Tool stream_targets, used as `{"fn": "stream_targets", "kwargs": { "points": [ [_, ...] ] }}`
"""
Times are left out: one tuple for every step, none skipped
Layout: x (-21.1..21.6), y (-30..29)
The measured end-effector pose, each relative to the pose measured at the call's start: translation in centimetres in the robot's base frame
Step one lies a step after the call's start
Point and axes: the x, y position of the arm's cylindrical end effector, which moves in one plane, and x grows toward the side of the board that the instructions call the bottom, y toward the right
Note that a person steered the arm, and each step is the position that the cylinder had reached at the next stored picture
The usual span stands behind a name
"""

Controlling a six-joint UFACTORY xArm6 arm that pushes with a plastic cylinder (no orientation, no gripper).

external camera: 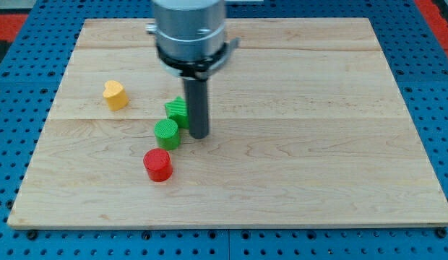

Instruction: Nudge the red star right a bit

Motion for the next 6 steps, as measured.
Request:
{"fn": "stream_targets", "kwargs": {
  "points": [
    [-2.1,-2.2],
    [-4.2,-1.8],
    [-5.3,-1.6],
    [-5.8,-0.1],
    [-9.2,3.6],
    [-11.8,3.1]
  ]
}}
